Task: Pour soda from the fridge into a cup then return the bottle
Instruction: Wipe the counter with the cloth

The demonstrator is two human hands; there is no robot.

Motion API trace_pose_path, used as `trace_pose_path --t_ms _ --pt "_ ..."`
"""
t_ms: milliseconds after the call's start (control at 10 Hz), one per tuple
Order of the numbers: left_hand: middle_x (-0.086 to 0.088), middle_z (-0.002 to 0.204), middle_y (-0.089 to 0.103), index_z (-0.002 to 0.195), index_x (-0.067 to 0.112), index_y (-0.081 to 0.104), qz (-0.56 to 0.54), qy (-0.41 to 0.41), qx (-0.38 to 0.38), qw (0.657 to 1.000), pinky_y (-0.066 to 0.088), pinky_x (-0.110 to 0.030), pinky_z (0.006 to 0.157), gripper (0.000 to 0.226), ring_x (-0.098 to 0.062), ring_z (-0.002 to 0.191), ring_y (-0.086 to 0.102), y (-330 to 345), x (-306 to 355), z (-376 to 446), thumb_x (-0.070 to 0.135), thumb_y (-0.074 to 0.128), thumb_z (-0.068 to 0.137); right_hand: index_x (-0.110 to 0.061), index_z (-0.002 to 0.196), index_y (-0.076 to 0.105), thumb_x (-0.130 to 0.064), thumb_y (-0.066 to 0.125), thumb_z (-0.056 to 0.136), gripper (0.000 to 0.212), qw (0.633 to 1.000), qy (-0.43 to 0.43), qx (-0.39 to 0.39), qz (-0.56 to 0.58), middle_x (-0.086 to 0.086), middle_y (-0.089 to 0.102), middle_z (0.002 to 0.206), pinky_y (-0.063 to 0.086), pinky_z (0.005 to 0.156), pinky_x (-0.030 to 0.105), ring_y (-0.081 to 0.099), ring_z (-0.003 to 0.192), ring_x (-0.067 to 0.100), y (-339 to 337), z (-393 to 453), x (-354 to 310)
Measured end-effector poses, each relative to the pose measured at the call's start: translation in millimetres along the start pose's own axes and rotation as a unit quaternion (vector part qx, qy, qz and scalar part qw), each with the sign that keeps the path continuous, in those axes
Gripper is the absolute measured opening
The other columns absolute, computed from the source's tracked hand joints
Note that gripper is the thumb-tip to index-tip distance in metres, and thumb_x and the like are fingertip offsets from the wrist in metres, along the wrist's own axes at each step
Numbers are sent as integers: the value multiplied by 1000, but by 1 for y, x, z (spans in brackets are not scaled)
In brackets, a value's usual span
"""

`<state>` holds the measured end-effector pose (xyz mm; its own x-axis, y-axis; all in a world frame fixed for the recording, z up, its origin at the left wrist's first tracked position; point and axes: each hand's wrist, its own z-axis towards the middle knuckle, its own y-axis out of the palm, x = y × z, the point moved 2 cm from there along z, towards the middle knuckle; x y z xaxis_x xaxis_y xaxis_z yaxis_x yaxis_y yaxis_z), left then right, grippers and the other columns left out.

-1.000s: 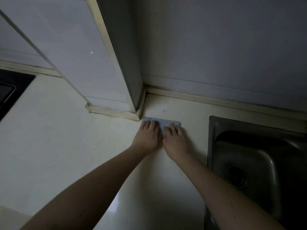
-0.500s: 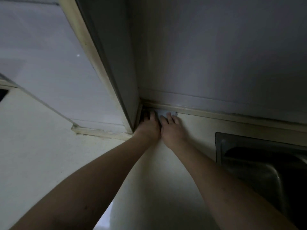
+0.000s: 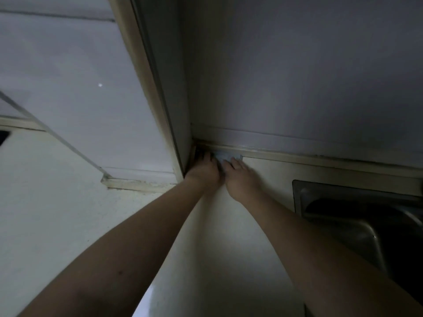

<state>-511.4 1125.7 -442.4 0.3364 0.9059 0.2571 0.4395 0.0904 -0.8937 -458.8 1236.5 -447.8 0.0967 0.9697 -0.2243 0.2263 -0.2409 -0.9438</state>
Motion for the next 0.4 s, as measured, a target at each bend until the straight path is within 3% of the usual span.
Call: trace_pose_path --t_ms 100,200,300,400 --pt "-20 143 38 142 6 38 0 53 50 997 33 -45 109 55 -36 130 37 -10 1 -19 39 42 98 -18 145 38 -25 42 96 49 997 15 76 17 10 36 151 26 113 38 29 140 28 -9 -19 3" --pt "-20 127 57 126 6 59 -32 131 92 987 52 -40 85 52 -37 110 59 -16 1 -59 35 39 88 -18 140 44 -30 44 95 47 995 34 91 28 7 46 144 30 107 34 41 131 25 -12 -49 -7" --pt "-20 118 66 116 3 67 42 175 84 980 54 -41 84 55 -36 106 66 -16 -1 -98 31 36 81 -20 140 44 -33 41 95 47 996 42 71 30 5 48 142 31 107 33 43 128 23 -7 -75 -14" --pt "-18 139 54 131 4 58 88 168 118 975 44 -44 101 54 -33 127 53 -23 -1 -136 31 37 89 -20 141 42 -35 35 98 46 997 44 67 20 6 44 145 28 109 35 40 132 25 -18 -100 -25"
